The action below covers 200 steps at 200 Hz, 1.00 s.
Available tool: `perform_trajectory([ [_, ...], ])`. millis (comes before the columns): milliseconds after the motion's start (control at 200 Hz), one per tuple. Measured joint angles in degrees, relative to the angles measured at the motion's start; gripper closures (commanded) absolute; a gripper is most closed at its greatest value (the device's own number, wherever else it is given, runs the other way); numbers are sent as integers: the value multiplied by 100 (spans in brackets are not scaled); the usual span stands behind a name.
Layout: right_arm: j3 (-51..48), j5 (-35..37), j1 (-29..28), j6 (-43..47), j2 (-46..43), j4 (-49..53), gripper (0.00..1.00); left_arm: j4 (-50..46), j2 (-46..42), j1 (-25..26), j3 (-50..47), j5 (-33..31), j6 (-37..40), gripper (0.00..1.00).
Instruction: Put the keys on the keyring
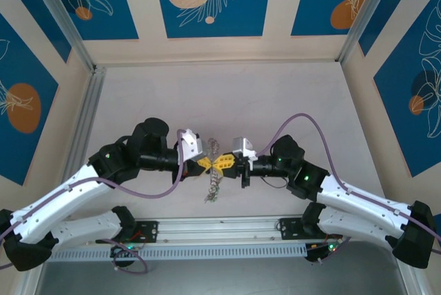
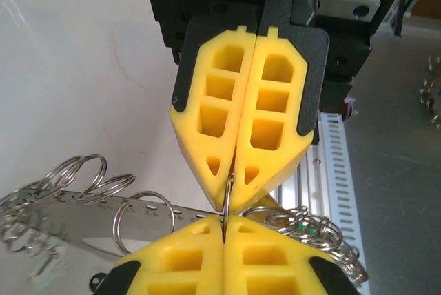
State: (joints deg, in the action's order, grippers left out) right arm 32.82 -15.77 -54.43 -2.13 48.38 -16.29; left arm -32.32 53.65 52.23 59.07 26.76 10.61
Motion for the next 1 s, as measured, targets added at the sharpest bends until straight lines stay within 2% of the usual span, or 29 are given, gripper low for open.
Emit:
perform_trajectory([
  [305, -225, -59, 7, -249, -33, -522, 100, 487, -83, 0, -247, 85, -304, 85],
  [690, -511, -122, 31, -671, -2, -1403, 100, 813, -195, 0, -356, 87, -426, 83],
  [780, -586, -127, 46, -793, 52, -1663, 100, 916, -219, 0, -407, 85, -439, 84],
  [835, -629, -122, 55, -852, 63, -1794, 100, 979, -229, 0, -428, 90, -466, 89],
  [905, -697, -120, 66, -935, 63, -1987, 100, 1056, -258, 0, -455, 136, -501, 100],
  [1000, -756, -140, 68, -1019, 72, -2203, 100, 1180, -315, 0, -516, 195, -573, 100],
])
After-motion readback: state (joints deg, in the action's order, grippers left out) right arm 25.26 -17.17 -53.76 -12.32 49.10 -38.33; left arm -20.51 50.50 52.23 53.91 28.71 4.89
